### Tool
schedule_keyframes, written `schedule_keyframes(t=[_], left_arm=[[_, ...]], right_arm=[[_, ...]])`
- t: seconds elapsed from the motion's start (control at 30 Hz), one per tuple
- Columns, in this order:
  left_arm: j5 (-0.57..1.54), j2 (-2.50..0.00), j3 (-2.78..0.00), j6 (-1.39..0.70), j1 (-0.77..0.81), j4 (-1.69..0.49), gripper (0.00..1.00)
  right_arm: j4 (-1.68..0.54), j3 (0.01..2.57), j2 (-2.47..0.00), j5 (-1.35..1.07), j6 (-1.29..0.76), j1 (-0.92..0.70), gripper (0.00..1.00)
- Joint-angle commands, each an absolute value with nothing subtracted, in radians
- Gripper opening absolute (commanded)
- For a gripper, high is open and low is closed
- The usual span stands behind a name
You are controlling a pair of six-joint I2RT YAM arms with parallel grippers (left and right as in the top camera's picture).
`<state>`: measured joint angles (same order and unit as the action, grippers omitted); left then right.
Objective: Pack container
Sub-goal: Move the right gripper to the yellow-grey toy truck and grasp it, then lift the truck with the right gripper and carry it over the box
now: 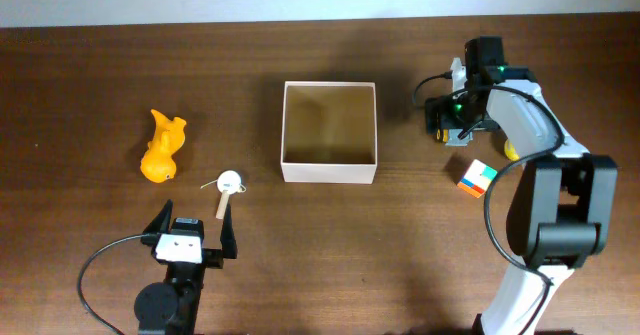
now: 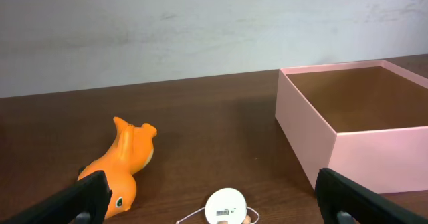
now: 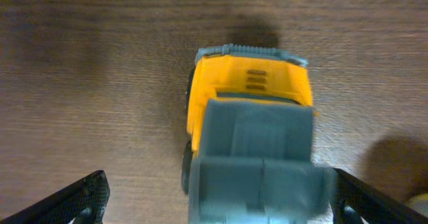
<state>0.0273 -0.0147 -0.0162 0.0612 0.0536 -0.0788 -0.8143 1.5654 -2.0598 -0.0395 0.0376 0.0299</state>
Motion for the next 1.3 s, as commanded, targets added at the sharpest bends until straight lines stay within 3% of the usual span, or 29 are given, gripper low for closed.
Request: schedule_keyframes(t=[0.0, 0.23, 0.9, 1.27], left_arm=[[0.038, -0.005, -0.009, 0.077, 0.049, -0.079, 0.99], [0.038, -0.005, -0.009, 0.077, 0.049, -0.079, 0.99], [0.038, -0.005, -0.009, 0.077, 0.049, -0.079, 0.99], [0.038, -0.005, -0.009, 0.077, 0.049, -0.079, 0.99]], right_arm=[[-0.803, 1.58, -2.112, -0.053, 0.045, 0.027, 0.96], [-0.773, 1.58, -2.132, -0.053, 0.045, 0.027, 0.88], [-0.74, 1.58, -2.133, -0.049, 0.075, 0.027, 0.47], [-0.744, 1.592, -2.13, -0.049, 0.075, 0.027, 0.46]])
